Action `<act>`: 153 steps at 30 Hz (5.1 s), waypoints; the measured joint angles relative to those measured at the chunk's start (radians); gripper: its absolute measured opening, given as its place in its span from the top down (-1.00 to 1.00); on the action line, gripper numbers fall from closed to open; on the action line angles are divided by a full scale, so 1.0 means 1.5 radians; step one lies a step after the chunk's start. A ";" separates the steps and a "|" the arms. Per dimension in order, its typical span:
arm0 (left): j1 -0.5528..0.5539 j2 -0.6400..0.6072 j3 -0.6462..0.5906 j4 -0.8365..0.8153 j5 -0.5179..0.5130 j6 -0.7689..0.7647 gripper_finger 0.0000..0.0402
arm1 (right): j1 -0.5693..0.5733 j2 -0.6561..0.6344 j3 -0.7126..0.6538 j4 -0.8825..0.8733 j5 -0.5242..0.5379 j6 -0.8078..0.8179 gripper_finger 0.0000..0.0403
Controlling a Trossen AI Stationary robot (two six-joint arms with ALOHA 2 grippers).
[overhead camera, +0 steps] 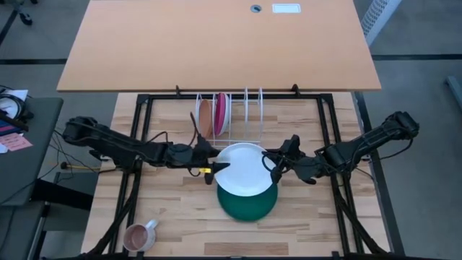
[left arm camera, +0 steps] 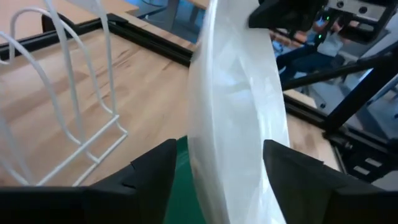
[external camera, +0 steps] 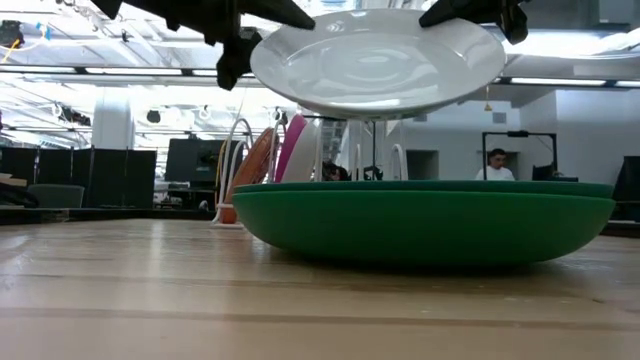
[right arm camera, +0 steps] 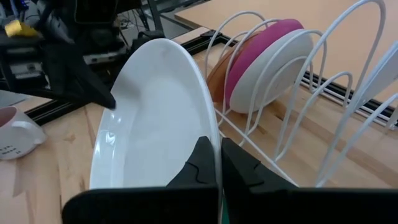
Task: Sort dishes
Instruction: Put the white plate in the dish rack
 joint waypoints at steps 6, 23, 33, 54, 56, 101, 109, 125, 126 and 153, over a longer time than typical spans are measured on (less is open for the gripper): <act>0.000 -0.004 0.026 -0.056 0.000 0.024 0.08 | 0.000 0.000 0.000 -0.007 0.001 0.000 0.98; 0.000 -0.050 0.030 -0.150 0.002 0.025 0.56 | 0.000 0.000 0.000 -0.012 0.001 0.005 0.98; 0.001 -0.050 0.030 -0.155 0.011 0.031 0.68 | 0.000 0.000 0.000 -0.013 0.001 0.012 0.98; 0.018 -0.020 0.029 -0.154 0.032 0.042 0.76 | 0.000 0.001 0.000 -0.016 0.000 0.013 0.98; 0.019 -0.018 0.029 -0.151 0.030 0.044 0.84 | 0.000 0.001 0.000 -0.016 0.004 0.012 0.98; 0.059 -0.083 0.069 -0.131 0.037 0.145 1.00 | 0.109 -0.063 0.001 -0.015 0.040 0.029 0.09; 0.075 -0.111 0.106 -0.138 -0.009 0.196 1.00 | 0.079 -0.019 0.000 -0.018 0.071 0.070 -0.29; 0.093 -0.167 0.111 -0.099 -0.023 0.218 1.00 | 0.044 -0.006 0.000 0.062 0.075 0.037 -0.37; 0.093 -0.166 0.111 -0.093 -0.023 0.217 1.00 | 0.040 0.002 0.000 0.076 0.075 0.023 -0.35; 0.078 -0.159 0.112 -0.119 0.085 0.181 0.43 | 0.033 0.025 -0.003 0.147 0.104 -0.099 0.79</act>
